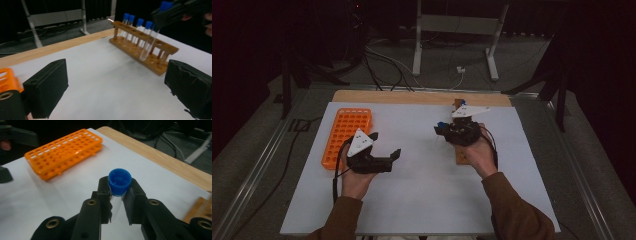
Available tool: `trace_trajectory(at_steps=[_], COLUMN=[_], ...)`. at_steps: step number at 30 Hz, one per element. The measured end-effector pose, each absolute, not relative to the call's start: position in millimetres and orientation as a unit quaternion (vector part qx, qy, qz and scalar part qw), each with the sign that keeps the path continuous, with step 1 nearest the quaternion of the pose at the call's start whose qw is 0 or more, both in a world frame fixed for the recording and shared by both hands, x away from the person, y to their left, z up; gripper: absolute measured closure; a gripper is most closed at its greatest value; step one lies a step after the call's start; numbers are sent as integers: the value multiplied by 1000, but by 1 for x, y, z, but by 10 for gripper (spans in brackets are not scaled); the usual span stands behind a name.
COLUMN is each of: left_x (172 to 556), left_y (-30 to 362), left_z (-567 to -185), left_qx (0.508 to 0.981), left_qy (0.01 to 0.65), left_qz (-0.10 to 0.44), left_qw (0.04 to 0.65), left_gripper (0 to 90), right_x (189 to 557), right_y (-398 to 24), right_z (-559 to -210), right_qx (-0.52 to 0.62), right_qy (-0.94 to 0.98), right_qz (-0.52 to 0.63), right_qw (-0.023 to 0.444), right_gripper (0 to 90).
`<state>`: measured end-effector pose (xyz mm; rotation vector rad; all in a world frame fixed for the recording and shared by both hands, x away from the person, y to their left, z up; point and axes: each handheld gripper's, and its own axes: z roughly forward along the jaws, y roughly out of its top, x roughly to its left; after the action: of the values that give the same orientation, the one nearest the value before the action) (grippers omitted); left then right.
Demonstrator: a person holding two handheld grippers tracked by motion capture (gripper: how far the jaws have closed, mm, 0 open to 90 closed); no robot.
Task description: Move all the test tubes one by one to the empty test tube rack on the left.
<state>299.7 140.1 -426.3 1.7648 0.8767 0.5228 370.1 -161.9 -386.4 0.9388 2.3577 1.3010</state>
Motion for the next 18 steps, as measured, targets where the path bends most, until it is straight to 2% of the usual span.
trace_trajectory(at_steps=[11, 12, 13, 14, 15, 16, 17, 18], left_x=[305, 306, 306, 307, 307, 308, 308, 308], left_y=[110, 106, 105, 103, 101, 100, 98, 96], left_z=[-429, -430, -430, -431, -431, -432, -432, -433], left_qx=[759, 762, 761, 762, 762, 762, 762, 764], left_qy=[338, 335, 335, 332, 330, 329, 327, 323], left_qz=[205, 205, 205, 204, 202, 199, 199, 199], left_qw=[517, 516, 517, 517, 518, 520, 522, 523], left_gripper=[234, 315, 315, 431, 431, 513, 513, 575], right_x=[361, 359, 359, 358, 358, 357, 357, 356], right_y=[-122, -116, -116, -111, -111, -107, -107, -104], right_z=[-386, -385, -385, -385, -385, -385, -385, -385], right_qx=[295, 290, 290, 283, 283, 278, 278, 275], right_qy=[833, 835, 835, 837, 837, 839, 839, 841], right_qz=[455, 456, 456, 457, 457, 457, 457, 457], right_qw=[110, 104, 104, 101, 101, 98, 98, 94], right_gripper=[760, 760, 760, 760, 760, 759, 759, 760])
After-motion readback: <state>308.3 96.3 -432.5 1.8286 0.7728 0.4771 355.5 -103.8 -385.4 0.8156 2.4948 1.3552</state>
